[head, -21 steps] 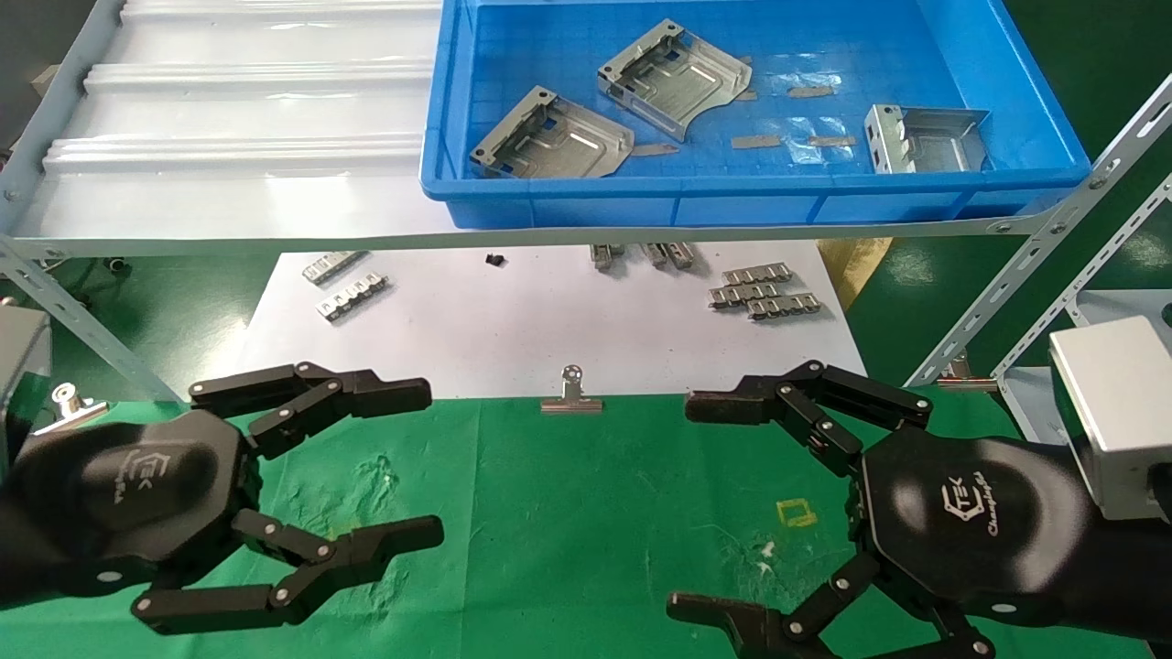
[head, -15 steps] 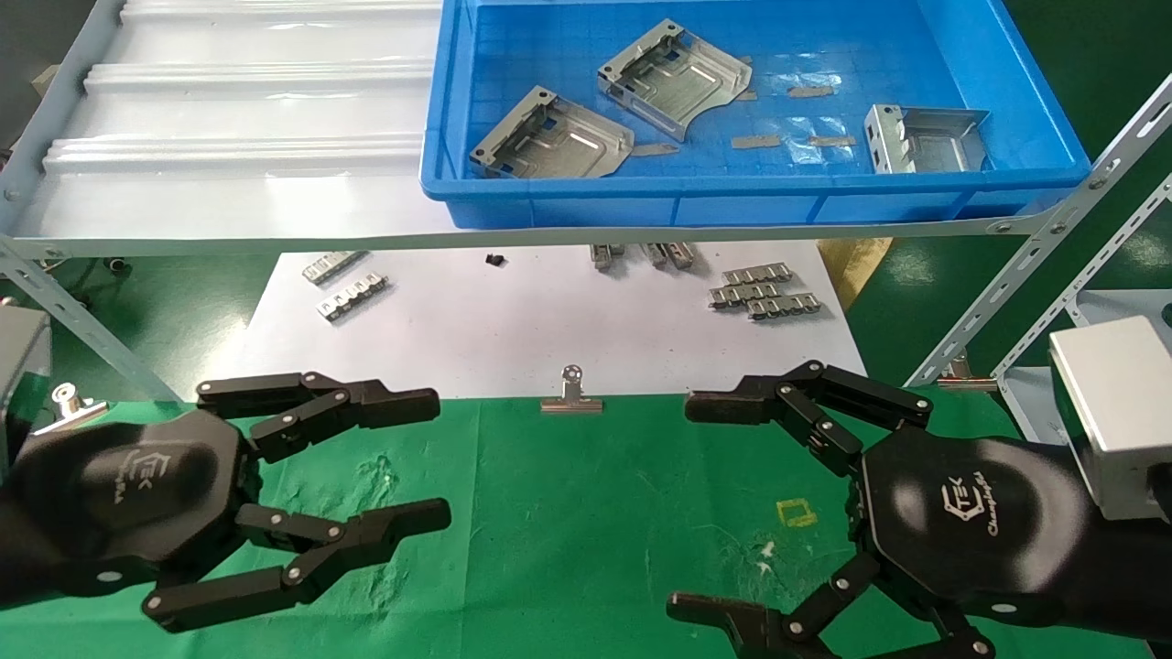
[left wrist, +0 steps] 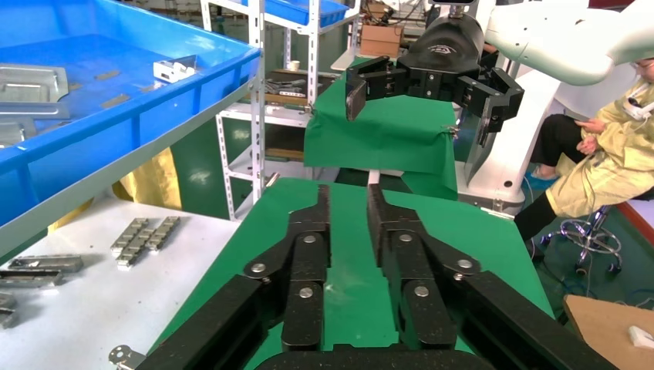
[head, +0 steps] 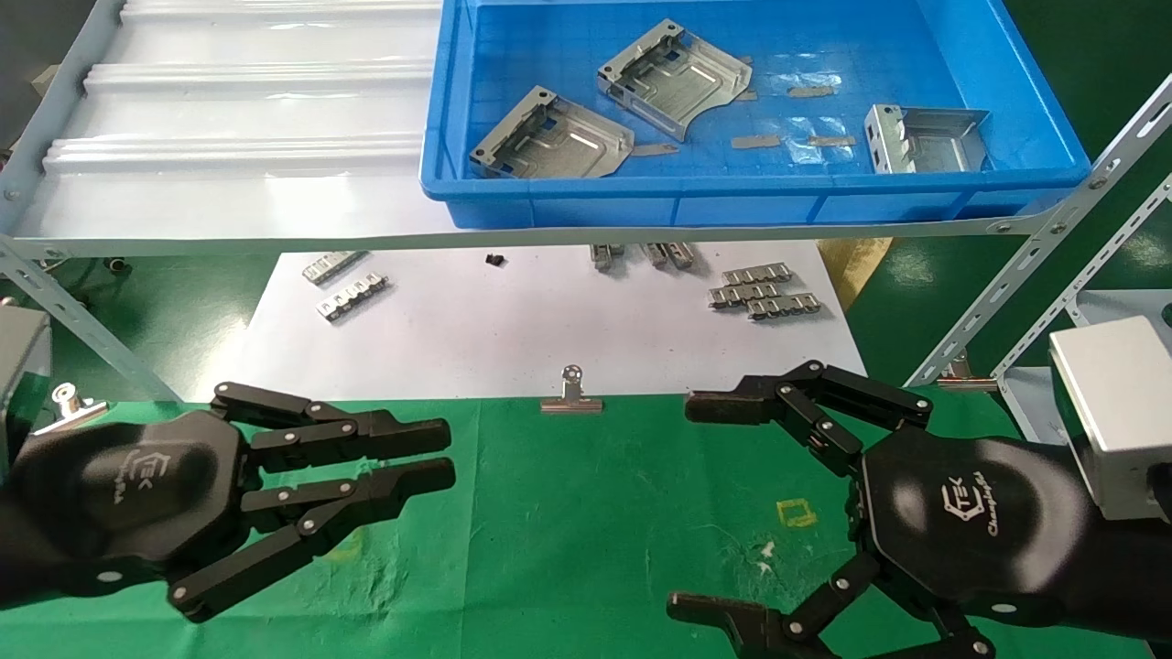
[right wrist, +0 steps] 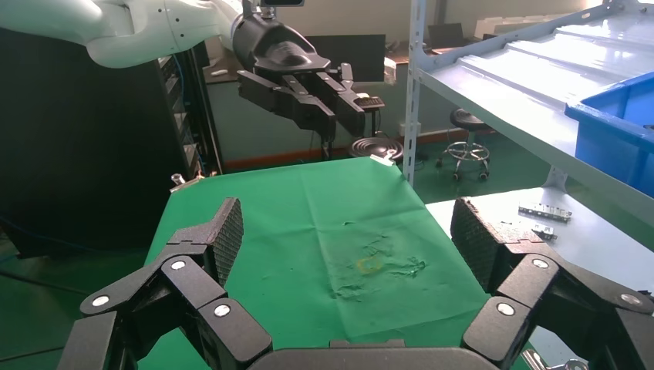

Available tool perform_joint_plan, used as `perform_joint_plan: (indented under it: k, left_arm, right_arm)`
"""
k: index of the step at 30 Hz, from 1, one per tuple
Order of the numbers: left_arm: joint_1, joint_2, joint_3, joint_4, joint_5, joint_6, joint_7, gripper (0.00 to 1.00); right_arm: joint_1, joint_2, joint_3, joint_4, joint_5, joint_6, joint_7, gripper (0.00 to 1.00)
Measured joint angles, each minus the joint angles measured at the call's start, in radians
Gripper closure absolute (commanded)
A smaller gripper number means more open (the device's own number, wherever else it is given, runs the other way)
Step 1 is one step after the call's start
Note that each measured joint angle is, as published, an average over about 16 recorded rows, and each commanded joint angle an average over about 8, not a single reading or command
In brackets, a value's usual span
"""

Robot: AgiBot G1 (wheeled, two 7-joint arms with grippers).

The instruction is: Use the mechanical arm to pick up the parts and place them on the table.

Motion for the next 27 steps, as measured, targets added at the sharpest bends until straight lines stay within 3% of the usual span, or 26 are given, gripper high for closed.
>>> perform_joint_plan:
  k: [6,12,19,27]
  left_arm:
    - [0.000,0.000,0.000,0.000,0.000,0.000,0.000,1.00]
    - [0.000,0.000,0.000,0.000,0.000,0.000,0.000,1.00]
    - [0.000,0.000,0.000,0.000,0.000,0.000,0.000,1.00]
    - [0.000,0.000,0.000,0.000,0.000,0.000,0.000,1.00]
  right_arm:
    - [0.025,-0.005,0.001,-0.004,-0.013,0.017,0.004,0.00]
    - [0.121,-0.044,-0.014,-0.033,-0.076,0.088,0.032,0.00]
    - [0.340,-0.150,-0.076,-0.139,-0.249,0.227,0.089,0.00]
    - [0.633,-0.329,-0.200,-0.384,-0.512,0.357,0.141,0.00]
